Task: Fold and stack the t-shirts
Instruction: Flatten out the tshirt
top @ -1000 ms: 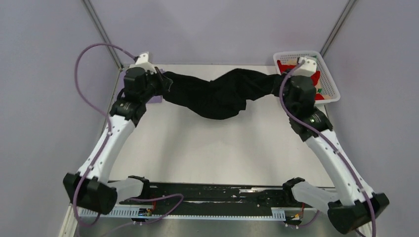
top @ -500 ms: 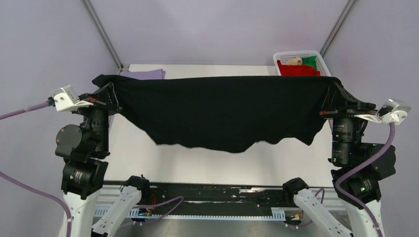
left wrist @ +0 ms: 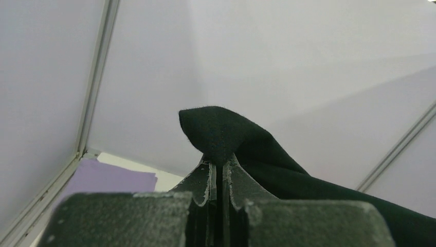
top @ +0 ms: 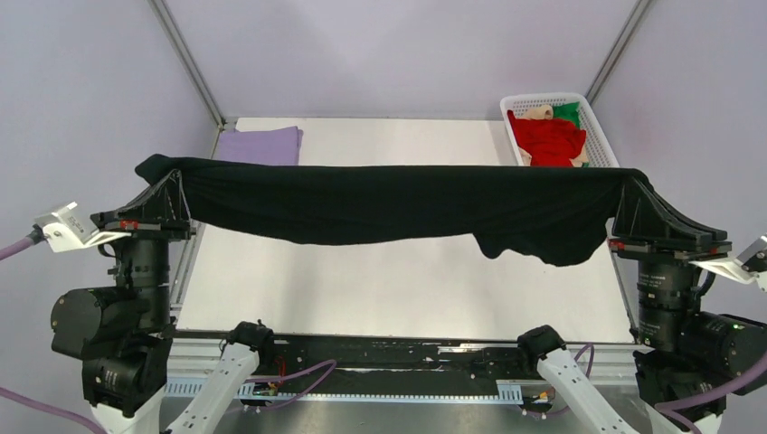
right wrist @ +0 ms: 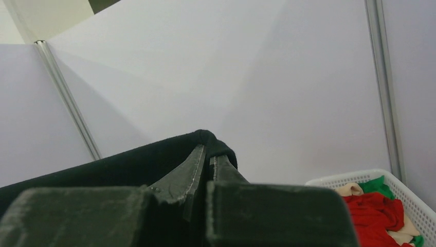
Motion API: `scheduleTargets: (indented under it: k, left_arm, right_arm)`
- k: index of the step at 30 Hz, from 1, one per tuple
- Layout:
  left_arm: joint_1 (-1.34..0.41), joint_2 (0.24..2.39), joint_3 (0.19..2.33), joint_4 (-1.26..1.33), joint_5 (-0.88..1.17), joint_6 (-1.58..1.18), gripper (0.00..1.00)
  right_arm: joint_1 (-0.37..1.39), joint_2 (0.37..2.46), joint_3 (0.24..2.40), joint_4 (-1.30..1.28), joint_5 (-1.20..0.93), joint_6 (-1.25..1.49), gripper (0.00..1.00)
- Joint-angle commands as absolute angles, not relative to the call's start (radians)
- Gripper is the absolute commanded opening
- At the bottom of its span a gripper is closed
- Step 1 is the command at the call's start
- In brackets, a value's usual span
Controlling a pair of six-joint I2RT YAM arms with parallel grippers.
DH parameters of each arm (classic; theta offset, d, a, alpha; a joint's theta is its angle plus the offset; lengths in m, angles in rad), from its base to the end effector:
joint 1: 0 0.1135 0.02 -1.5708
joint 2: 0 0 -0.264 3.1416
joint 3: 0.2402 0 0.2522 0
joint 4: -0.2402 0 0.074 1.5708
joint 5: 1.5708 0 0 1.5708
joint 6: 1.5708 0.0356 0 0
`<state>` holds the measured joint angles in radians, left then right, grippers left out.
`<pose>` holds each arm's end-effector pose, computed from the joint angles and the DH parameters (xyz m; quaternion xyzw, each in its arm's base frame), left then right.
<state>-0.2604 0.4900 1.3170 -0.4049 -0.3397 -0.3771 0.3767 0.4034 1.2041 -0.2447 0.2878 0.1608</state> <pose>0.0097 0.0097 0.5027 -0.1729 0.5263 -0.1721 0.8146 0.0005 -0.0107 0.4918 0.0728 0.4916 0.1625 0.8524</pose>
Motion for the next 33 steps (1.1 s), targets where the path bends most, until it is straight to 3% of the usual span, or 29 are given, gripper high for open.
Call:
scheduleTargets:
  k: [1,8,16,22,27,33]
  left_arm:
    - [-0.256,0.492,1.349,-0.421,-0.351,-0.386,0.00]
    - [-0.256,0.601,1.326,-0.461,-0.361,-0.413,0.00]
    - [-0.245,1.036,1.214,-0.468,-0.469,-0.489,0.00]
    - [-0.119,1.412,1.170,-0.358,-0.275,-0.545,0.00]
    - [-0.056,1.737,1.295,-0.311,-0.157,-0.569,0.00]
    - [-0.054,1.952,1.516,-0.332,-0.167,-0.562,0.00]
  right_arm:
    - [0.374,0.384,1.242,-0.273,0.297,0.203,0.00]
    - [0.374,0.431,1.194,-0.275,0.392,0.209,0.00]
    - [0.358,0.757,0.979,-0.216,0.620,0.262,0.00]
    - [0.135,1.078,0.819,-0.026,0.265,0.465,0.00]
    - [0.059,1.344,0.888,0.126,0.194,0.454,0.00]
    - [0.042,1.579,1.045,0.188,0.208,0.380,0.03]
